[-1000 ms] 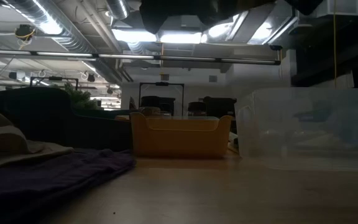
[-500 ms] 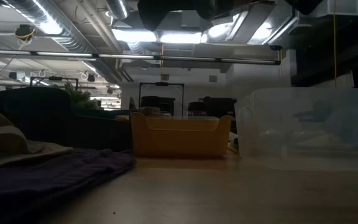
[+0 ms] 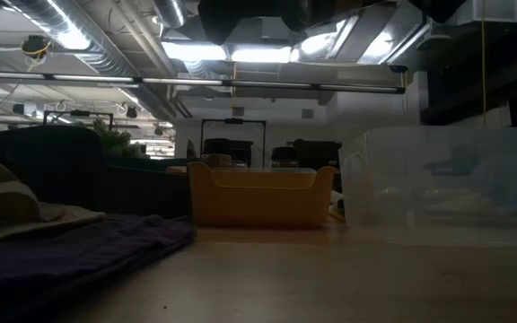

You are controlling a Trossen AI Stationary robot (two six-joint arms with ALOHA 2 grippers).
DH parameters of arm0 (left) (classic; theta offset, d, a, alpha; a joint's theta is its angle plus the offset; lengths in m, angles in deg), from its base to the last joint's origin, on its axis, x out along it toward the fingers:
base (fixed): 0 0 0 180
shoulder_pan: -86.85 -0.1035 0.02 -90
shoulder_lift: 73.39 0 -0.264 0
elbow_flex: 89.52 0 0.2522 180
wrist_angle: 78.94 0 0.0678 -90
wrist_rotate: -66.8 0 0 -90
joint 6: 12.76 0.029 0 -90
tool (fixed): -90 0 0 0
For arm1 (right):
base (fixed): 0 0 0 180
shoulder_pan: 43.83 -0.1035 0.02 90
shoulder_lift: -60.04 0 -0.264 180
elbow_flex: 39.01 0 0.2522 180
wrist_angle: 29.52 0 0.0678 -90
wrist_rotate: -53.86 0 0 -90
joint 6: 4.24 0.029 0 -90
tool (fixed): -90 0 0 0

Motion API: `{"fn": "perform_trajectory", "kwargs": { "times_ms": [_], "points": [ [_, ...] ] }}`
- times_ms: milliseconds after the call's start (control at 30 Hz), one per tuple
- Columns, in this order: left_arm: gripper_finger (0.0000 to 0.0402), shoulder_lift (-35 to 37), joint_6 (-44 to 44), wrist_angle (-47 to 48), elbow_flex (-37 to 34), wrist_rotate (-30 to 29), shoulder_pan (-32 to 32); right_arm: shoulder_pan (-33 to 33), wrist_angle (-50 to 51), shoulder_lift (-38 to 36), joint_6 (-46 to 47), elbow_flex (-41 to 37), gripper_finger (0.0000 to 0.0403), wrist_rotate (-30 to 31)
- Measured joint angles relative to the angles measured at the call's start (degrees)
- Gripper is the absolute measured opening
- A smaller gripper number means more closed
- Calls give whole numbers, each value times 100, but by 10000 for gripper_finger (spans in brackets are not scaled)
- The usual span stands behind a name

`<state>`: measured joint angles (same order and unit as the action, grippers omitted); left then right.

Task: Sort spices by type
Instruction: Put the bottom yellow seasoning bottle into the bottom transparent bin

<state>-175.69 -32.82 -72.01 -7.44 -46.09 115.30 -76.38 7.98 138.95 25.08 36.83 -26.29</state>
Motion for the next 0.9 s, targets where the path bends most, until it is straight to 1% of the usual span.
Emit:
{"fn": "perform_trajectory", "kwargs": {
  "times_ms": [200,333,900],
  "points": [
    [205,0,30,7,1,0,0,-2,-9,0,32,0,285,-1],
    [205,9,41,7,4,7,2,-4,-83,0,370,-4,285,-73],
    [205,17,52,4,17,-48,-4,-2,-127,4,382,-7,285,-146]
  ]
}}
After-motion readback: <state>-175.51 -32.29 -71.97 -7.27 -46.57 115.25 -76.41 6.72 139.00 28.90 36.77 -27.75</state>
